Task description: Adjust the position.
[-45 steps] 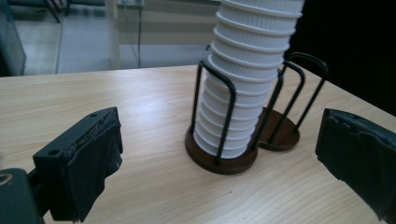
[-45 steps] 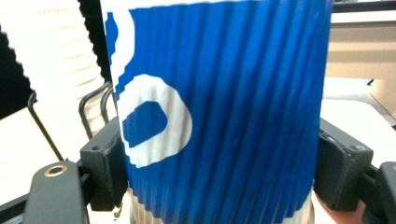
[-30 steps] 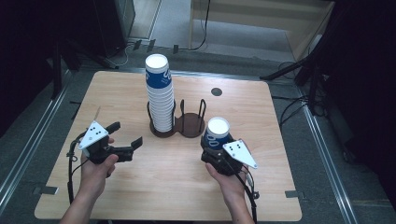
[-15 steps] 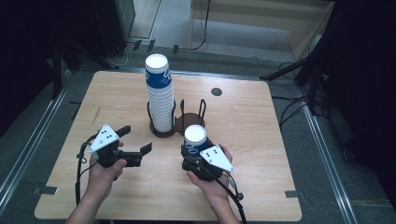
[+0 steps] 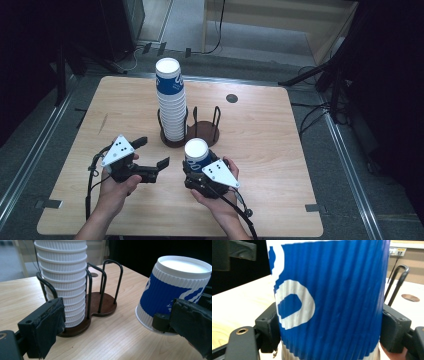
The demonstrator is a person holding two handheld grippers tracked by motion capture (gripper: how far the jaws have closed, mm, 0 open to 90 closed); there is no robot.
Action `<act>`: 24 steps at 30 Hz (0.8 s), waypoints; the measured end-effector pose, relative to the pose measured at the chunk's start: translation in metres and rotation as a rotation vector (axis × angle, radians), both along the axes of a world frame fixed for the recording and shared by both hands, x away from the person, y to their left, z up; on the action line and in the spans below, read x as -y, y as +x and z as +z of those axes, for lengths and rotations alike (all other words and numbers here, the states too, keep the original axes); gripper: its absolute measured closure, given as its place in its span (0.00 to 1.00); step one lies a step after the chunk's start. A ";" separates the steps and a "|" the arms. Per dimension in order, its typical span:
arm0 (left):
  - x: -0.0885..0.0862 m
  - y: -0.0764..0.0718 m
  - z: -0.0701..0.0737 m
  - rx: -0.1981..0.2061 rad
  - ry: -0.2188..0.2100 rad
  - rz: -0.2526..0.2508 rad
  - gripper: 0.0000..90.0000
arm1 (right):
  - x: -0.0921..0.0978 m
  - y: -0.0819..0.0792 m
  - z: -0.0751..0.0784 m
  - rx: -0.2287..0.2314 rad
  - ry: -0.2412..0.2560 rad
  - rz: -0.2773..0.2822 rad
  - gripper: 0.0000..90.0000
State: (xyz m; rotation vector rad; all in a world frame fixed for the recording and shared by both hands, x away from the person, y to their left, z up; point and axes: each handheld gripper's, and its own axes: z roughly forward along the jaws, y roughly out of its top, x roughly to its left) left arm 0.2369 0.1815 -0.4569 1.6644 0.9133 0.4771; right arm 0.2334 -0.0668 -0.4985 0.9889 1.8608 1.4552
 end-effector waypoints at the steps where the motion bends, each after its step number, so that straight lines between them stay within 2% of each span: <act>1: 0.001 0.000 0.000 -0.001 0.003 -0.003 0.01 | -0.001 0.000 0.000 0.000 0.000 0.005 0.22; 10: 0.009 0.000 0.001 -0.016 0.007 -0.028 0.01 | -0.007 -0.004 -0.003 0.002 -0.016 0.025 0.22; 15: 0.015 -0.001 0.002 -0.029 -0.006 -0.064 0.02 | -0.012 -0.007 -0.002 0.014 -0.018 0.043 0.22; 18: 0.016 -0.002 0.003 -0.035 -0.014 -0.079 0.02 | -0.017 -0.009 -0.001 0.007 -0.002 0.056 0.22; 20: 0.017 -0.003 0.004 -0.036 -0.020 -0.081 0.06 | -0.017 -0.008 0.000 0.002 0.005 0.058 0.22; 24: 0.019 -0.007 0.008 -0.022 -0.035 -0.130 0.08 | -0.016 -0.009 0.001 0.006 0.008 0.057 0.22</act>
